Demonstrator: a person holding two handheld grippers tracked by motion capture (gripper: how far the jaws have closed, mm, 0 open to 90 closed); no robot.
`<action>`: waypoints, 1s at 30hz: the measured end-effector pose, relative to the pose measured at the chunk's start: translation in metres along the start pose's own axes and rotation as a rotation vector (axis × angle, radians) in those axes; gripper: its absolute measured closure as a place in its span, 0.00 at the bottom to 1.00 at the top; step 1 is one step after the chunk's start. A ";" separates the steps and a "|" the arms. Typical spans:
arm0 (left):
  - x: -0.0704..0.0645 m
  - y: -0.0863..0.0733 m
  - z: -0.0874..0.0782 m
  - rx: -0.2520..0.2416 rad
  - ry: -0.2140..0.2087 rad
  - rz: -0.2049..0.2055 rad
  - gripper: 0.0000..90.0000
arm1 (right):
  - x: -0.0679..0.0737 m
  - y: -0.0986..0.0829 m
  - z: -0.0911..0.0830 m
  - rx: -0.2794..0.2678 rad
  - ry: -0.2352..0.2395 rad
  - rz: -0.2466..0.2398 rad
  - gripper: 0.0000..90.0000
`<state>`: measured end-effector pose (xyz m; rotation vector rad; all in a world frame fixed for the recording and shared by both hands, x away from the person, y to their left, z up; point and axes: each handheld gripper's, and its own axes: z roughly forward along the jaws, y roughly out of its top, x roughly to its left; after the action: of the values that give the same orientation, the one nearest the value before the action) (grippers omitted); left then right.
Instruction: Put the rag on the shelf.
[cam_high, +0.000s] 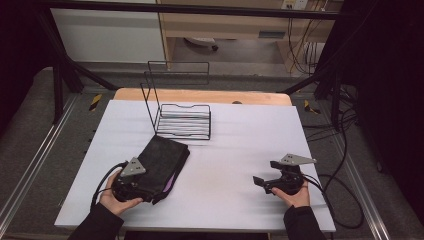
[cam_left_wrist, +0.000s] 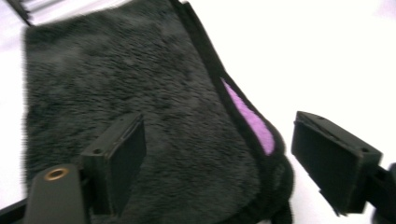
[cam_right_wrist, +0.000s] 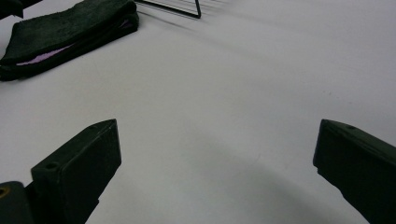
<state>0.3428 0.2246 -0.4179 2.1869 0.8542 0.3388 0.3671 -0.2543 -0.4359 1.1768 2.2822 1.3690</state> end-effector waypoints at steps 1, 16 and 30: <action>-0.002 0.000 0.002 0.008 -0.010 0.006 0.24 | 0.000 0.000 0.000 0.002 0.000 0.000 0.02; -0.021 -0.007 0.023 0.131 0.013 0.104 0.36 | 0.000 0.000 0.001 0.013 -0.008 -0.002 0.02; -0.023 -0.007 0.025 0.158 0.084 0.136 0.58 | 0.000 0.000 0.001 0.013 -0.013 -0.003 0.02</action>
<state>0.3347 0.1991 -0.4390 2.3983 0.8030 0.4453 0.3674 -0.2542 -0.4367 1.1822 2.2868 1.3429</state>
